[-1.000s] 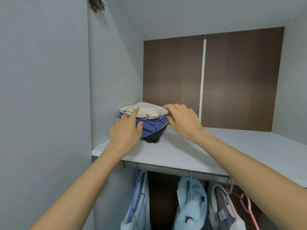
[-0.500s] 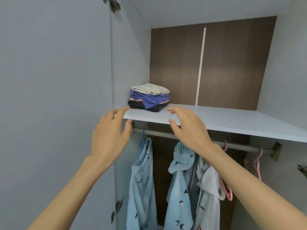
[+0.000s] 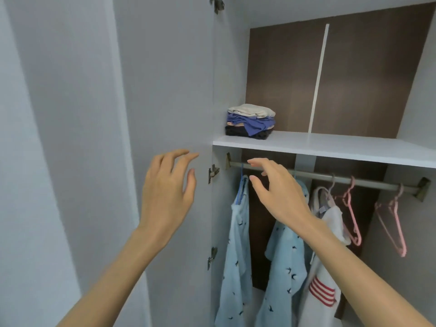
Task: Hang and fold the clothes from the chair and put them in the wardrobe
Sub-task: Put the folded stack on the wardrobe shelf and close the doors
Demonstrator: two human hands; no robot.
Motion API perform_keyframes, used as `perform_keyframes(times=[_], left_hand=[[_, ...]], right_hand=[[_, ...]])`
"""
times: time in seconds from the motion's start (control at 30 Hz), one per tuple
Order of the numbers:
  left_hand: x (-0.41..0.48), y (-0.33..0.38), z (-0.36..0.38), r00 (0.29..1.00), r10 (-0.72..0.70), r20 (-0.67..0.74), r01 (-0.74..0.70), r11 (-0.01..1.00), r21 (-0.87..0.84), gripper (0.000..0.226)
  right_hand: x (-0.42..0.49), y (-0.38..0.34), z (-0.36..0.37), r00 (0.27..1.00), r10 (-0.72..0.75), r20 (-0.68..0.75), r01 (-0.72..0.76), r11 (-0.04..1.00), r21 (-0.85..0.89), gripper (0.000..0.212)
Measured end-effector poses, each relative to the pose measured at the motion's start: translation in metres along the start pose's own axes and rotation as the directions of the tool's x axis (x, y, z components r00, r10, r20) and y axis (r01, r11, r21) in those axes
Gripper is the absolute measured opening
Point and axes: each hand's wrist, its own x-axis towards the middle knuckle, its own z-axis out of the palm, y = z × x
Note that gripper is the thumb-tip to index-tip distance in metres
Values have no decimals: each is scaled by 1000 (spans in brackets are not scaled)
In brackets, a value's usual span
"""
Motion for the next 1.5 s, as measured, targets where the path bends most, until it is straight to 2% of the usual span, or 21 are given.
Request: perform_keyframes(times=[0.1, 0.2, 0.27, 0.37, 0.5, 0.63, 0.7, 0.87, 1.0, 1.13, 1.27, 1.4, 1.5], left_hand=[[-8, -20, -26, 992, 68, -102, -61, 996, 67, 35], [-16, -40, -44, 992, -4, -126, 13, 997, 71, 47], [-22, -54, -50, 997, -44, -60, 45, 999, 6, 59], [-28, -73, -47, 984, -129, 127, 152, 970, -188, 72], [-27, -86, -35, 938, -195, 288, 314, 829, -462, 79], [-23, -96, -28, 915, -241, 324, 398, 671, -625, 72], [-23, -97, -30, 912, -233, 338, 406, 628, -664, 66], [-22, -95, -35, 913, -156, 376, 385, 636, -670, 59], [-21, -93, -30, 911, -80, 405, 365, 615, -699, 58], [-24, -83, -19, 893, 26, 450, 359, 561, -746, 56], [-23, -63, -5, 873, 138, 468, 345, 504, -792, 51], [-20, -37, 20, 865, 214, 454, 254, 594, -764, 52], [-14, -22, 47, 851, 332, 406, 78, 686, -724, 59]], right_hand=[[-9, -35, 18, 1000, 16, -17, -15, 999, 46, 36], [-15, -67, 37, 999, 33, -31, -30, 995, 91, 35], [-18, -85, 49, 999, 37, -27, -34, 994, 104, 35], [-21, -107, 65, 999, 43, -12, -42, 994, 102, 36], [-22, -123, 79, 998, 69, -2, -68, 995, 77, 36], [-26, -127, 89, 996, 81, 45, -84, 994, 66, 38], [-33, -130, 94, 994, 75, 84, -81, 994, 76, 39], [-56, -134, 110, 982, 49, 184, -70, 991, 110, 48], [-72, -133, 121, 979, 43, 198, -79, 981, 177, 62], [-82, -129, 132, 989, 93, 113, -119, 962, 246, 73], [-86, -110, 126, 987, 161, -7, -152, 946, 285, 69], [-94, -81, 112, 974, 211, -86, -176, 935, 308, 64], [-102, -52, 98, 953, 268, -142, -217, 930, 295, 56]])
